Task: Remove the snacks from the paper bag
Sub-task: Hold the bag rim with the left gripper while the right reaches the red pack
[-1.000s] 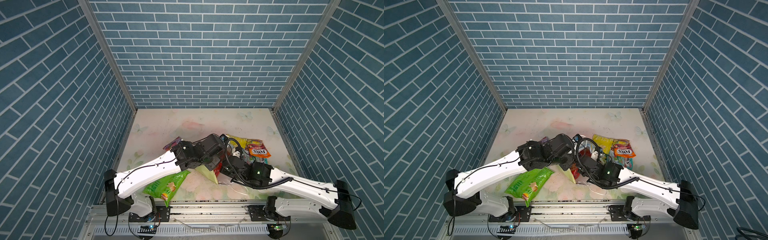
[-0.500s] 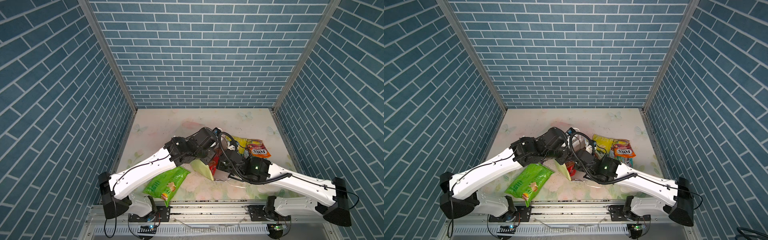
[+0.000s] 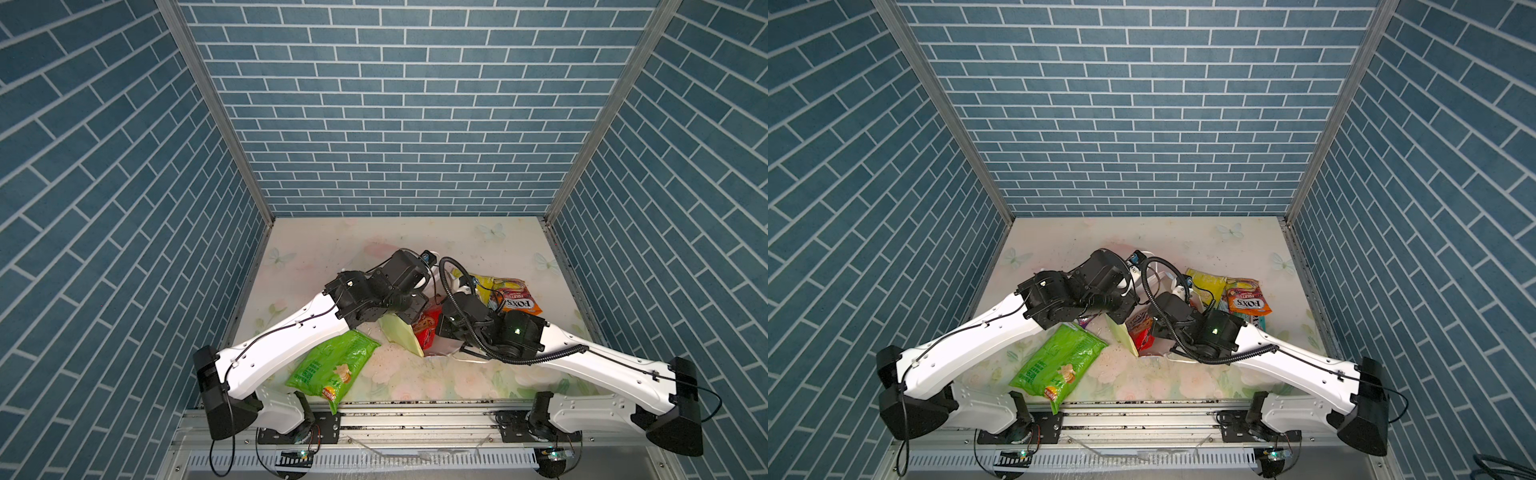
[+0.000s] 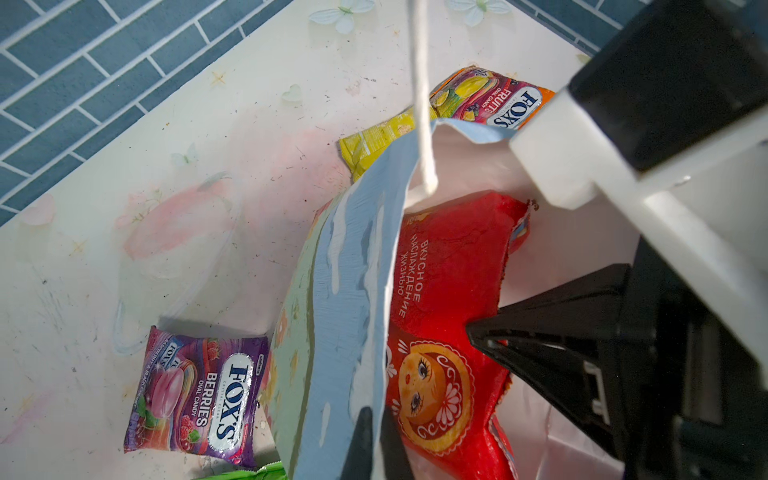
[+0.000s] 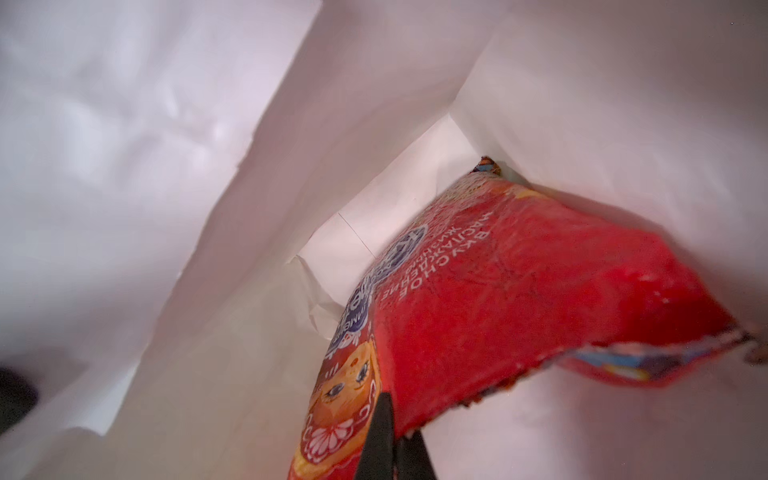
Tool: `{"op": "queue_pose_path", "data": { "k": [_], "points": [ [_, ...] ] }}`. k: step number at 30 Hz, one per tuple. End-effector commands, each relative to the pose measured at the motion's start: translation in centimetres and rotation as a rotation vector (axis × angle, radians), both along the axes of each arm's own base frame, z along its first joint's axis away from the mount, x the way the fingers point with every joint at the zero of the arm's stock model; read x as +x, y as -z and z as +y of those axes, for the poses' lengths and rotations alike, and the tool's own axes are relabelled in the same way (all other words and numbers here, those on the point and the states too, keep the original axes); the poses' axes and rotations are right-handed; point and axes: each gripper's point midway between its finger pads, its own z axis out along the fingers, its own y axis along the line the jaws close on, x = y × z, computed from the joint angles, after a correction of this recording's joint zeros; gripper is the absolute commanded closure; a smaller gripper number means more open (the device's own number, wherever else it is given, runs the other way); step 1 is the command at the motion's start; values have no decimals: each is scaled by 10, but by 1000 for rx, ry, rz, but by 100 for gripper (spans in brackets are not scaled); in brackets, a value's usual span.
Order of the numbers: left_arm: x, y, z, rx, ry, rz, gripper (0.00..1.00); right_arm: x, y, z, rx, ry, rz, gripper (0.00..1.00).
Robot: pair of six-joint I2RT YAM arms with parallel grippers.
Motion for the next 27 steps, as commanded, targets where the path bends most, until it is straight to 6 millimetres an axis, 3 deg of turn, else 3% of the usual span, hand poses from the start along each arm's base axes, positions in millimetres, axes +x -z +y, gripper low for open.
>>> {"op": "queue_pose_path", "data": {
  "k": [1,16,27],
  "points": [
    [5,0,4,1,-3,-4,96,11,-48,2,70,-17,-109,100],
    [9,-4,1,4,7,-3,96,29,-93,19,106,-119,-237,100],
    [16,-3,8,12,-10,-3,96,27,-124,27,151,-204,-319,100]
  ]
}}
